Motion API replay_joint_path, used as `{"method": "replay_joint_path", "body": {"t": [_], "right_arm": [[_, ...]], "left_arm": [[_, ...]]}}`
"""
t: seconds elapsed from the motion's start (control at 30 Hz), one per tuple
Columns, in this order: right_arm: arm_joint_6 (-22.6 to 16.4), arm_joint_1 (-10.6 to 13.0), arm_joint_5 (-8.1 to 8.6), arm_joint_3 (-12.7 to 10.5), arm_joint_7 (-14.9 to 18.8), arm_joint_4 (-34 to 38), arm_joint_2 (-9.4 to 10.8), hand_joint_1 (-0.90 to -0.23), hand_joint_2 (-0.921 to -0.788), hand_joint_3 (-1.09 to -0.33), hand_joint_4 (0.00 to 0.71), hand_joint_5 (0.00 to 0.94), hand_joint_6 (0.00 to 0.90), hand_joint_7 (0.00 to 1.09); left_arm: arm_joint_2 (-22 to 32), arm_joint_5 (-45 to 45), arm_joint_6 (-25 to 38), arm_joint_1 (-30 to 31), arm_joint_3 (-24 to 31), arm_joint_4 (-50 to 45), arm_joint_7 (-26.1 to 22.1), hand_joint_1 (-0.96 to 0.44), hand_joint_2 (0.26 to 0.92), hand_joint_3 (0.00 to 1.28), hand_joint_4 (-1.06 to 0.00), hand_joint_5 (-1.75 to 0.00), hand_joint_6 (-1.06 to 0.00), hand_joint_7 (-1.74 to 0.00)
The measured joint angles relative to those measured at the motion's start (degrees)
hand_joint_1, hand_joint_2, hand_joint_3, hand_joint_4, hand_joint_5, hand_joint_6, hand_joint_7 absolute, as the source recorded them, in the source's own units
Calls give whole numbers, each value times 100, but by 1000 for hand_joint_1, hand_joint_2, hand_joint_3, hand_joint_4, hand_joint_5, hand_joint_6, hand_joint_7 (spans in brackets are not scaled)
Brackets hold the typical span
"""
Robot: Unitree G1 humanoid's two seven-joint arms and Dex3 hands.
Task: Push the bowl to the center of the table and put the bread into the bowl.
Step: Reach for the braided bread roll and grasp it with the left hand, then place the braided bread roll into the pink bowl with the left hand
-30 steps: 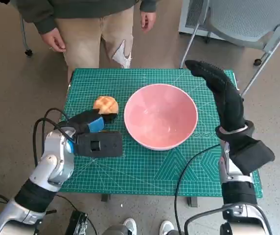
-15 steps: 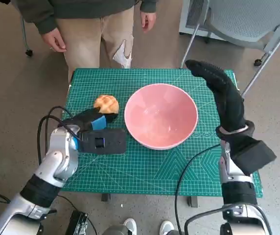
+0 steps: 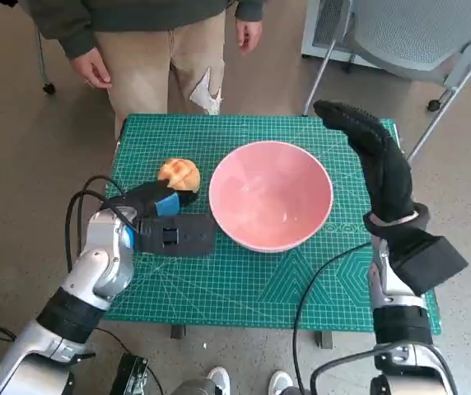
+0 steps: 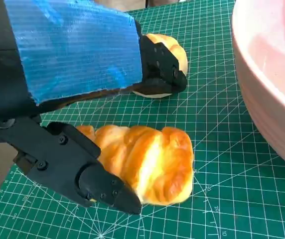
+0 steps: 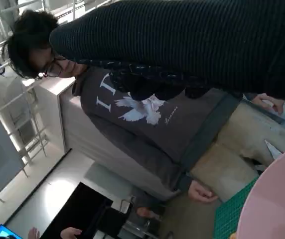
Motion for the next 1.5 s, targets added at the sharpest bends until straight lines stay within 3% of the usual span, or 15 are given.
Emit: {"method": "replay_joint_path", "body": {"t": [0.23,0.27,0.33,0.4,0.53,0.63,0.7,0.77,1.07,1.5], "right_arm": [[-29,-1,1,-1,6,12,0,-722,-921,-835,174,1,8,458],[-34,-1,1,0,6,13,0,-722,-921,-835,174,1,7,460],[-41,-2,1,0,7,14,-1,-723,-921,-835,174,1,6,463],[-42,-2,1,-1,8,14,-2,-725,-921,-835,174,1,4,466],[-42,-6,1,0,11,22,-3,-727,-921,-835,174,1,1,472],[-42,-11,1,-1,12,27,-4,-725,-921,-834,174,1,-1,475],[-43,-19,1,0,13,34,-4,-725,-921,-834,174,1,-1,476],[-44,-30,1,-2,13,49,-5,-725,-921,-834,175,1,-1,476],[-65,-91,8,-5,67,182,-7,-726,-921,-833,175,1,-1,477],[-77,-113,14,-6,137,212,-6,-725,-921,-833,177,2,-1,477]], "left_arm": [[7,-75,-43,103,127,-191,67,-136,741,4,-751,-182,-744,-171],[14,-100,-69,131,155,-222,88,-92,750,4,-769,-265,-763,-249],[37,-148,-148,205,220,-290,119,-47,825,9,-779,-704,-750,-583],[73,-237,-245,281,276,-362,140,-16,865,22,-765,-1032,-777,-718],[134,-398,-473,474,340,-508,129,1,874,48,-728,-1249,-841,-714],[201,-499,-631,633,383,-718,121,7,619,547,-687,-1433,-814,-870],[254,-520,-713,714,403,-841,110,9,561,665,-669,-1486,-801,-917],[289,-528,-774,786,438,-951,111,9,549,693,-668,-1491,-787,-937],[389,-513,-880,980,562,-1297,156,5,680,457,-698,-1377,-775,-892],[391,-491,-978,1046,624,-1287,330,4,741,342,-704,-1344,-781,-862]]}}
